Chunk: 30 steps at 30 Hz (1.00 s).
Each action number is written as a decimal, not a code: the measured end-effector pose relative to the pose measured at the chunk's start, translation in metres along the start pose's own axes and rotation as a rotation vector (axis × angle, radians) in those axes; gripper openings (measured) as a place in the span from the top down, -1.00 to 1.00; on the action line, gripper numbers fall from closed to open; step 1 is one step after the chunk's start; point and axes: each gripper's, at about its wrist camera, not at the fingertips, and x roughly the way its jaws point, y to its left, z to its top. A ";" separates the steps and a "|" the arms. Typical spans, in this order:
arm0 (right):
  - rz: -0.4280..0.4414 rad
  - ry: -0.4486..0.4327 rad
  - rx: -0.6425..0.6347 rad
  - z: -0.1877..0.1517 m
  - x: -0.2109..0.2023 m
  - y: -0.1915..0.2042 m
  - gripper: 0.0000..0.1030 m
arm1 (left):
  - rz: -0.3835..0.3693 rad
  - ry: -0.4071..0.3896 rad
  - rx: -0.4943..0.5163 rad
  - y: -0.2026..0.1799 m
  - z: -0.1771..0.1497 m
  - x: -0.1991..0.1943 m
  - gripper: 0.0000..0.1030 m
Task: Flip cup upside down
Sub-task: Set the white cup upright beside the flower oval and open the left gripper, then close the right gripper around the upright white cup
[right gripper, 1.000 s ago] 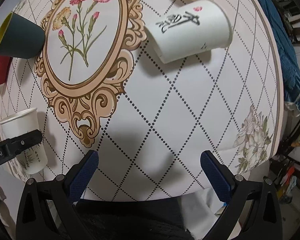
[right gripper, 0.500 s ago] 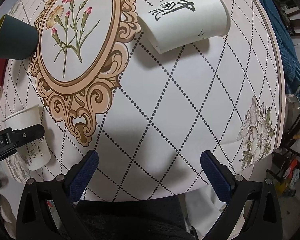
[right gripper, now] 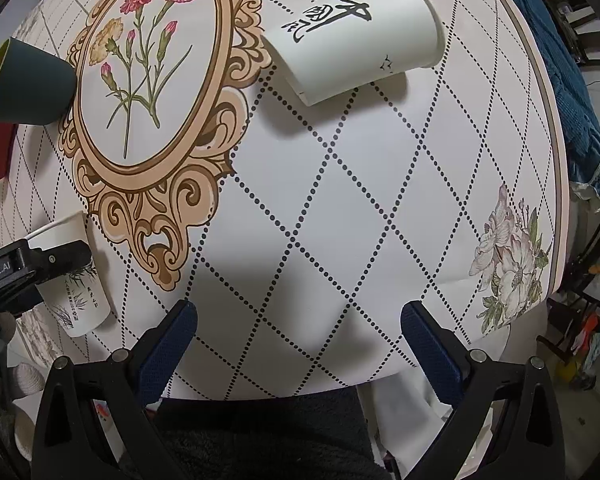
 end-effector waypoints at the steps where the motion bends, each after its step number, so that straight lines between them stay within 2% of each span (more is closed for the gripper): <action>1: 0.000 -0.001 0.001 0.000 -0.001 -0.002 -1.00 | 0.000 0.000 0.003 0.001 0.000 -0.001 -0.64; 7: 0.001 -0.001 0.000 0.000 -0.004 -0.003 -1.00 | 0.000 -0.012 0.024 -0.007 -0.002 -0.010 -0.64; 12: 0.007 -0.006 0.001 -0.001 -0.007 -0.002 -1.00 | 0.012 -0.063 0.056 -0.007 -0.012 -0.033 -0.64; 17: 0.036 -0.024 -0.006 -0.015 -0.023 -0.007 -1.00 | 0.088 -0.193 0.139 -0.012 -0.038 -0.080 -0.64; 22: 0.079 -0.077 -0.059 -0.038 -0.052 0.005 -1.00 | 0.172 -0.318 0.185 0.000 -0.069 -0.121 -0.64; 25: 0.108 -0.119 -0.097 -0.052 -0.069 0.024 -1.00 | 0.224 -0.386 0.197 0.010 -0.089 -0.135 -0.64; 30: 0.149 -0.189 -0.145 -0.067 -0.096 0.059 -1.00 | 0.269 -0.454 0.177 0.027 -0.110 -0.141 -0.64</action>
